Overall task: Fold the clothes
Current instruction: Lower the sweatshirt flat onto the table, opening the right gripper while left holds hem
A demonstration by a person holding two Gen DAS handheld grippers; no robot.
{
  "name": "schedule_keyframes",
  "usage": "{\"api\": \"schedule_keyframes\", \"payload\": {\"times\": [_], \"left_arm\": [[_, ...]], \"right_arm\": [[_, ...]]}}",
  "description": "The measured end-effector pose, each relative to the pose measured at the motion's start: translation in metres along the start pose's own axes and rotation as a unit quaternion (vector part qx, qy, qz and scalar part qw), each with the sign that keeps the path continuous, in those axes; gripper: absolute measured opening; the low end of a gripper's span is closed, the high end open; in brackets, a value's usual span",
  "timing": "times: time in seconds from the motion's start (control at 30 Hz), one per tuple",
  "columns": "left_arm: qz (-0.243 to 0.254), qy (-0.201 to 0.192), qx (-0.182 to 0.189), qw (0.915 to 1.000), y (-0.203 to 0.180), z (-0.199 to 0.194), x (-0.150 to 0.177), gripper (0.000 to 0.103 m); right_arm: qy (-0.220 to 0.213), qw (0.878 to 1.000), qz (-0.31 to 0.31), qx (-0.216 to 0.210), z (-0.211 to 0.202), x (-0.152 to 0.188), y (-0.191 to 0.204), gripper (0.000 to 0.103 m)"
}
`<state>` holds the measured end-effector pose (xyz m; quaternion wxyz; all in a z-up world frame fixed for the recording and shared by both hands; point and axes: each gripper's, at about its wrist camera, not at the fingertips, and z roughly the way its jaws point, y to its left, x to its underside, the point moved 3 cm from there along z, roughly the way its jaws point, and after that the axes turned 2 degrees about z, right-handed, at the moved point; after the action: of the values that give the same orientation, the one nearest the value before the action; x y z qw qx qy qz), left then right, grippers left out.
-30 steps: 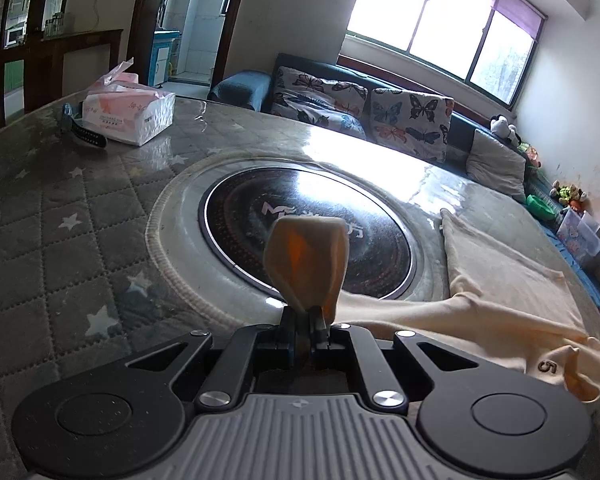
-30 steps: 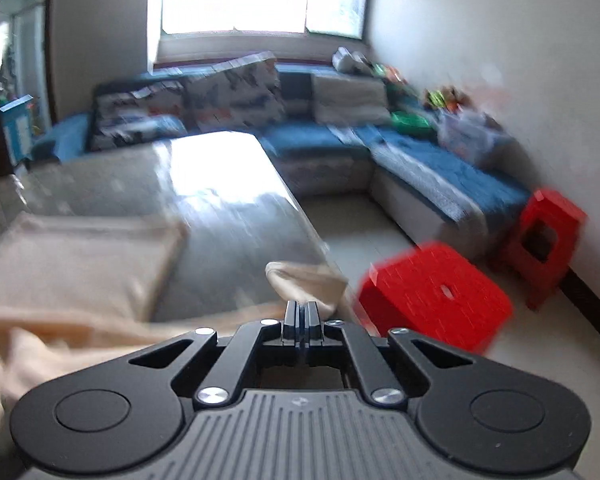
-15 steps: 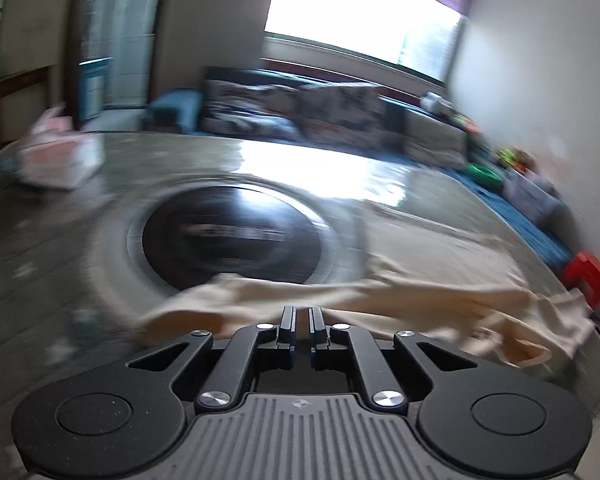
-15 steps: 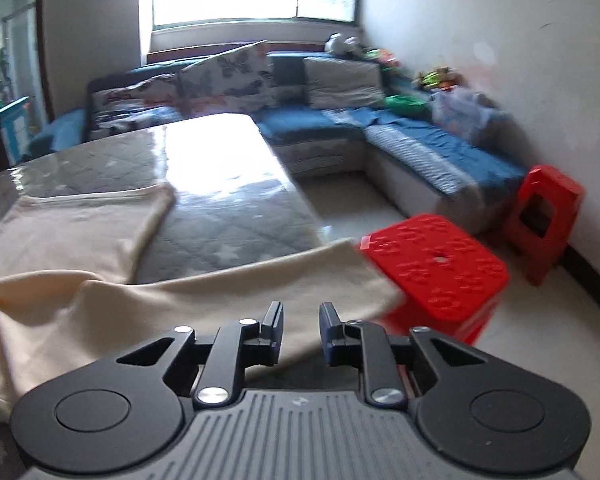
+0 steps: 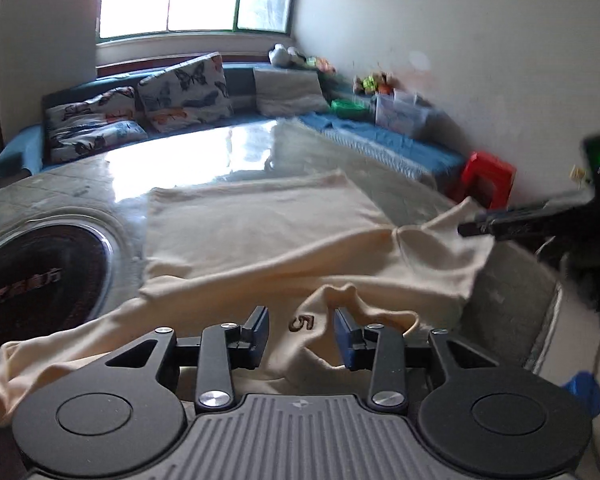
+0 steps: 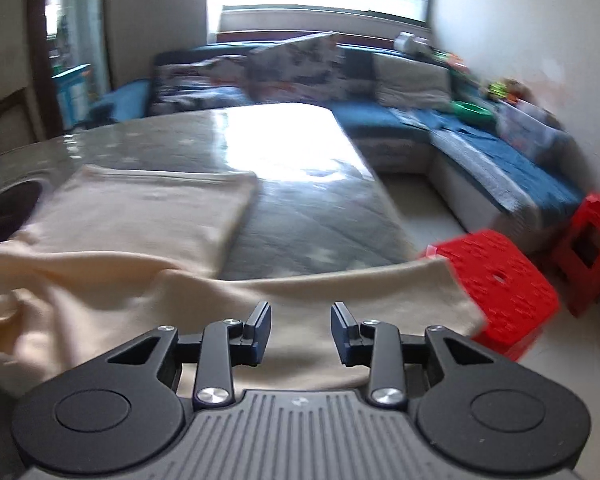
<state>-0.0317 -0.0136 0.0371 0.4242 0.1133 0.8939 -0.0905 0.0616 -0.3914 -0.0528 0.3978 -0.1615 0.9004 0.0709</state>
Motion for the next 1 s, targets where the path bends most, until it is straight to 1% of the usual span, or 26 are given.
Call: {"api": "schedule_keyframes", "payload": {"times": [0.07,0.1,0.13,0.2,0.23,0.33,0.4,0.47,0.6,0.67,0.73,0.8,0.87,0.93,1.0], "left_arm": [[0.013,0.009,0.004,0.9999,-0.004,0.008,0.002,0.038],[0.018,0.014,0.003,0.9997,-0.004,0.011,0.003,0.036],[0.021,0.018,0.001,0.9996,-0.004,0.014,0.005,0.024],[0.024,0.025,-0.002,0.9994,-0.002,0.018,0.01,0.01],[0.023,0.025,-0.005,0.9994,-0.001,0.017,0.012,0.006],[0.022,0.007,0.006,0.9997,-0.002,0.001,0.014,0.004],[0.036,-0.017,0.025,0.9989,-0.008,-0.017,0.017,0.004],[0.055,-0.028,0.033,0.9975,-0.013,-0.033,0.024,0.004],[0.068,-0.017,0.055,0.996,-0.014,-0.047,0.043,0.004],[0.071,-0.011,0.064,0.9954,-0.014,-0.048,0.047,0.004],[0.071,-0.006,0.068,0.9952,-0.014,-0.047,0.049,0.005],[0.07,-0.009,0.062,0.9956,-0.01,-0.046,0.044,0.005],[0.06,-0.021,0.051,0.9967,-0.003,-0.045,0.034,0.005],[0.045,-0.03,0.038,0.9978,0.003,-0.04,0.023,0.005],[0.033,-0.032,0.029,0.9985,0.007,-0.03,0.013,0.006]], "right_arm": [[-0.004,0.999,-0.022,-0.023,-0.007,-0.002,0.017,0.034],[-0.006,0.999,-0.033,-0.036,-0.01,-0.003,0.025,0.034],[-0.007,0.998,-0.039,-0.044,-0.012,-0.003,0.031,0.034],[-0.011,0.996,-0.058,-0.07,-0.017,-0.005,0.048,0.034],[-0.011,0.994,-0.067,-0.08,-0.018,-0.006,0.055,0.034],[-0.012,0.99,-0.093,-0.106,-0.02,-0.008,0.075,0.034],[-0.013,0.987,-0.109,-0.118,-0.022,-0.009,0.086,0.034],[-0.014,0.985,-0.117,-0.124,-0.022,-0.012,0.092,0.034],[-0.008,0.982,-0.129,-0.14,-0.018,-0.012,0.107,0.034],[0.002,0.979,-0.134,-0.15,-0.011,-0.008,0.115,0.034],[0.019,0.974,-0.146,-0.169,-0.003,0.001,0.128,0.034],[0.041,0.968,-0.161,-0.191,0.002,0.013,0.142,0.034],[0.06,0.96,-0.181,-0.205,0.003,0.024,0.151,0.034],[0.067,0.953,-0.197,-0.219,-0.003,0.034,0.157,0.035],[0.073,0.949,-0.205,-0.227,-0.01,0.038,0.16,0.035]]}}
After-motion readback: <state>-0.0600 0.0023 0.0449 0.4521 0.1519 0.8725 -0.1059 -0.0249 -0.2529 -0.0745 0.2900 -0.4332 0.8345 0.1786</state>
